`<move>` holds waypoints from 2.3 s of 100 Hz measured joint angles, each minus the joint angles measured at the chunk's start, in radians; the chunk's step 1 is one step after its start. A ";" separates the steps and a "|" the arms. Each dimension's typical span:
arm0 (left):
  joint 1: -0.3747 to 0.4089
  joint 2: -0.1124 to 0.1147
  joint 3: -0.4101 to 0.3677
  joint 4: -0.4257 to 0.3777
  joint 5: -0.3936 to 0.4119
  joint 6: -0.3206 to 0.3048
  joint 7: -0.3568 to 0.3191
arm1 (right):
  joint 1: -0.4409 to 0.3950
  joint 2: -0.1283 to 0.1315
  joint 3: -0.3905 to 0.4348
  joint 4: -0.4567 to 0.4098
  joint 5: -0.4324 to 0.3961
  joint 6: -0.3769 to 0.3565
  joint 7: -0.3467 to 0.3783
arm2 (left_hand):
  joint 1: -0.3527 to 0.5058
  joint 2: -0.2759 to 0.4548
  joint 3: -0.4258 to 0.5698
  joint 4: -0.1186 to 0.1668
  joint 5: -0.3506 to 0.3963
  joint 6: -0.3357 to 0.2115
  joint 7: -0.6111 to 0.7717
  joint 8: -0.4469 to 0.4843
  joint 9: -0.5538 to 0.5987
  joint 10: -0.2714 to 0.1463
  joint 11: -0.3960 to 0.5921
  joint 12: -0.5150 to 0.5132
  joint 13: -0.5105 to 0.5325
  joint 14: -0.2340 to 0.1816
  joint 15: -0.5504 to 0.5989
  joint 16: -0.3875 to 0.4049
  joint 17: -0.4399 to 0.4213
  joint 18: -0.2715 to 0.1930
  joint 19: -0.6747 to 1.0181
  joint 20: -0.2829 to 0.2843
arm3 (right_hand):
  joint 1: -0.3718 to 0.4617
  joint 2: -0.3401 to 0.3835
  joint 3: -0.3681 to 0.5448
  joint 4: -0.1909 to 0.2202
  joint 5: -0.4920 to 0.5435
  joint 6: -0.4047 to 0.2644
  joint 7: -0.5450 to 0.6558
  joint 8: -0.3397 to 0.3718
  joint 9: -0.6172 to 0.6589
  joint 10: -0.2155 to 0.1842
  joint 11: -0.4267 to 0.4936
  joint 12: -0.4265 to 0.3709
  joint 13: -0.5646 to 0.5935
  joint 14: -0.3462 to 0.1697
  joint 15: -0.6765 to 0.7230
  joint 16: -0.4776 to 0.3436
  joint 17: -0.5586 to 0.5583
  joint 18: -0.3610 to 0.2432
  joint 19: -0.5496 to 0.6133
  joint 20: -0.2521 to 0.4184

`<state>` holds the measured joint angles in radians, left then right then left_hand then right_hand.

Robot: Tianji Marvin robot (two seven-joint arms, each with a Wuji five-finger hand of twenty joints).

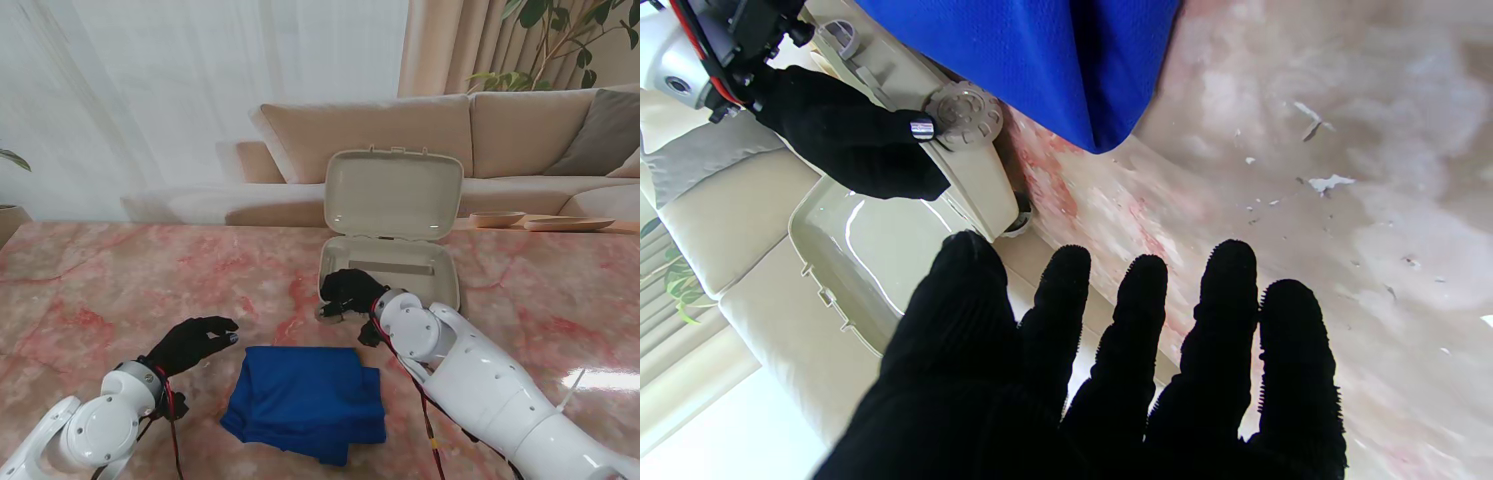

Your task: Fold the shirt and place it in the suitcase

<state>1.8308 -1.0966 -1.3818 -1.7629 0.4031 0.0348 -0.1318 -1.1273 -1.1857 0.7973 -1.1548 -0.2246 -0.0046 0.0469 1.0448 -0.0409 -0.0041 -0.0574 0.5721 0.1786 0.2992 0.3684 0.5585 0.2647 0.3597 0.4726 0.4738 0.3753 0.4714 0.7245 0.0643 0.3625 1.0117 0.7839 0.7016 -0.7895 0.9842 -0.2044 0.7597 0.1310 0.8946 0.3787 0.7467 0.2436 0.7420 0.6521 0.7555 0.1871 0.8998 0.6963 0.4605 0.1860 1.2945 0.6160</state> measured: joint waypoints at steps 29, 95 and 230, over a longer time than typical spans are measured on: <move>0.004 0.000 -0.003 0.001 -0.006 0.001 0.000 | 0.044 -0.033 -0.067 0.042 0.059 -0.004 -0.012 | 0.000 0.000 0.000 0.000 0.000 0.000 0.000 0.000 0.000 0.000 0.000 0.000 0.000 0.000 0.000 0.000 0.000 0.000 0.000 0.000 | 0.000 0.003 0.000 0.000 -0.009 0.001 -0.013 -0.005 -0.002 0.000 -0.003 -0.010 -0.001 0.001 -0.024 -0.013 -0.002 0.005 -0.002 -0.002; 0.010 0.000 -0.008 0.008 -0.009 0.008 0.001 | 0.114 -0.123 -0.179 0.140 0.150 -0.058 -0.062 | 0.000 0.000 0.000 0.000 0.000 0.000 0.000 0.000 0.000 0.000 0.000 0.000 0.000 0.000 0.000 0.000 0.000 0.000 0.000 0.000 | 0.026 0.021 0.000 0.000 -0.026 0.011 -0.023 -0.010 -0.002 -0.010 -0.004 -0.026 -0.001 0.006 -0.078 -0.052 -0.011 0.015 -0.002 -0.005; 0.013 -0.001 -0.019 0.015 -0.035 0.006 -0.002 | 0.135 -0.158 -0.182 0.098 0.184 0.023 -0.070 | 0.000 0.000 0.000 0.000 0.000 0.000 0.000 0.000 0.000 0.000 0.000 0.000 0.000 0.000 0.000 0.000 0.000 0.001 0.000 0.000 | -0.223 0.060 0.058 0.101 -0.002 -0.014 -0.328 0.222 -0.065 -0.027 -0.094 -0.103 -0.035 0.027 -0.240 -0.128 -0.096 0.052 -0.042 -0.018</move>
<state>1.8439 -1.0980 -1.4010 -1.7476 0.3679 0.0411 -0.1335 -0.9925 -1.3441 0.6152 -1.0564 -0.0401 0.0184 -0.0229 1.0448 -0.0409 -0.0041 -0.0573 0.5721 0.1786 0.2992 0.3684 0.5585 0.2647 0.3597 0.4726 0.4738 0.3753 0.4714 0.7245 0.0643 0.3631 1.0117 0.7839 0.4784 -0.7298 1.0427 -0.1036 0.7574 0.1175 0.5665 0.6010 0.6818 0.2165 0.6481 0.5490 0.7201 0.2139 0.6595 0.5686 0.3650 0.2383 1.2525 0.5984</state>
